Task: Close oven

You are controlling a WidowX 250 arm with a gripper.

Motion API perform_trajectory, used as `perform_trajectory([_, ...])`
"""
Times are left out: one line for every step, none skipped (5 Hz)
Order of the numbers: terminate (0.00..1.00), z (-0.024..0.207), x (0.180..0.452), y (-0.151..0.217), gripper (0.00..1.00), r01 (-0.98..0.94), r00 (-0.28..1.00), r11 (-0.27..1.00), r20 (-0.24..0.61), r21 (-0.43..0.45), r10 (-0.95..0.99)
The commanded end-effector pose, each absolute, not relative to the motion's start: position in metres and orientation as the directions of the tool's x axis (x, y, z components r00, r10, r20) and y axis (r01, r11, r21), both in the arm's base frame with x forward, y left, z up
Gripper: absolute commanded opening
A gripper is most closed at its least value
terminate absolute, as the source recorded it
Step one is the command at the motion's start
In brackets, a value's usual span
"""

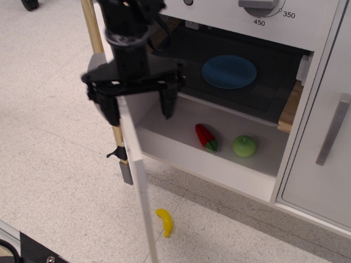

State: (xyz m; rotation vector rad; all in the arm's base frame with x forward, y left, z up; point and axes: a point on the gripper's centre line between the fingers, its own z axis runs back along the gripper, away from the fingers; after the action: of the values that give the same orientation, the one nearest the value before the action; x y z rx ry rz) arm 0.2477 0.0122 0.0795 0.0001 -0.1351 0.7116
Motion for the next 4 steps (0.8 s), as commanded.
perform_trajectory([0.0,0.092,0.291,-0.034,1.0,-0.727,0.672,0.684,0.146,-0.055,0.726])
perform_trajectory([0.0,0.098,0.313,-0.05,1.0,-0.77,0.612,0.631,0.167,-0.097,0.773])
perform_trajectory([0.0,0.107,0.33,-0.061,1.0,-0.807,0.554,0.575,0.167,-0.134,0.816])
perform_trajectory([0.0,0.115,0.342,-0.065,1.0,-0.819,0.519,0.546,0.18,-0.178,0.836])
